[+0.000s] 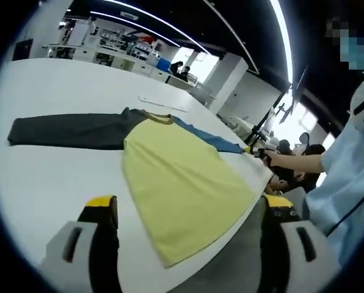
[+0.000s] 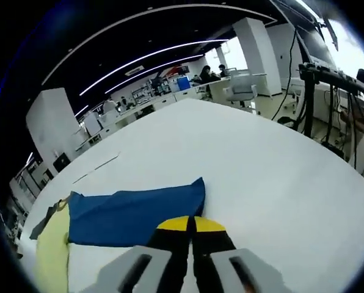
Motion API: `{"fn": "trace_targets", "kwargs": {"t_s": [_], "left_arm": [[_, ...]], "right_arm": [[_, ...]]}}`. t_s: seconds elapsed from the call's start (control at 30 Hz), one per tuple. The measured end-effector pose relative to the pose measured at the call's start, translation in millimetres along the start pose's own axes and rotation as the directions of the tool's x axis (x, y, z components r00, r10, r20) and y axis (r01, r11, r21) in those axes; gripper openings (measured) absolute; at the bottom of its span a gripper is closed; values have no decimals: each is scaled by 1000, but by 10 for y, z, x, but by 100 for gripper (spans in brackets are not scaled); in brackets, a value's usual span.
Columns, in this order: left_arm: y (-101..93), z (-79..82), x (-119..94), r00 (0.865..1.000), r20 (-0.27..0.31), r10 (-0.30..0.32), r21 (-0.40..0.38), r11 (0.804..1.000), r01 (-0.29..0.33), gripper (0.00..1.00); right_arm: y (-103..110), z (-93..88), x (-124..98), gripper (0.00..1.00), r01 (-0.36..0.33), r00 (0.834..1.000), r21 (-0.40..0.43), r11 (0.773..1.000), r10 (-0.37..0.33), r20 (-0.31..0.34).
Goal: Fold the garment on the visible template until the final outline fits inside the template.
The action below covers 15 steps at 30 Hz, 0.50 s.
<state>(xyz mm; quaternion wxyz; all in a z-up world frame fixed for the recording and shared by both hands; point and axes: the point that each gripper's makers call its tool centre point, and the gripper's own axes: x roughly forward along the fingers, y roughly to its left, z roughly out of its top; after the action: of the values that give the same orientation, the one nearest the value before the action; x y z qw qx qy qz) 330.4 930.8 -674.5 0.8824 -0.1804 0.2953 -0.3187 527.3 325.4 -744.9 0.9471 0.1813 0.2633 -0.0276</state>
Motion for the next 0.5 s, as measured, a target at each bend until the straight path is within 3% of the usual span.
{"fn": "trace_targets", "kwargs": {"t_s": [0.2,0.33,0.4,0.43,0.5], "left_arm": [[-10,17,21,1000,16,-13,4,1000,13,94],[-22,38,40,999,29,-23,14,1000,23,94],[-11,-6,53,1000,-1,-21,55,998,21,94],[3,-48,64,999,-29,-17,92,996,20,94],[6,-57,81,999,-33,-17,95,995,20,95]], "right_arm": [[476,201,-57,0,-115,993,3,993,115,38],[1032,264,-77,0,-257,966,13,966,256,25],[1266,274,-76,0,-300,954,6,954,300,20],[1454,266,-83,0,-338,941,14,941,338,12],[1741,262,-84,0,-396,918,13,918,396,1]]}}
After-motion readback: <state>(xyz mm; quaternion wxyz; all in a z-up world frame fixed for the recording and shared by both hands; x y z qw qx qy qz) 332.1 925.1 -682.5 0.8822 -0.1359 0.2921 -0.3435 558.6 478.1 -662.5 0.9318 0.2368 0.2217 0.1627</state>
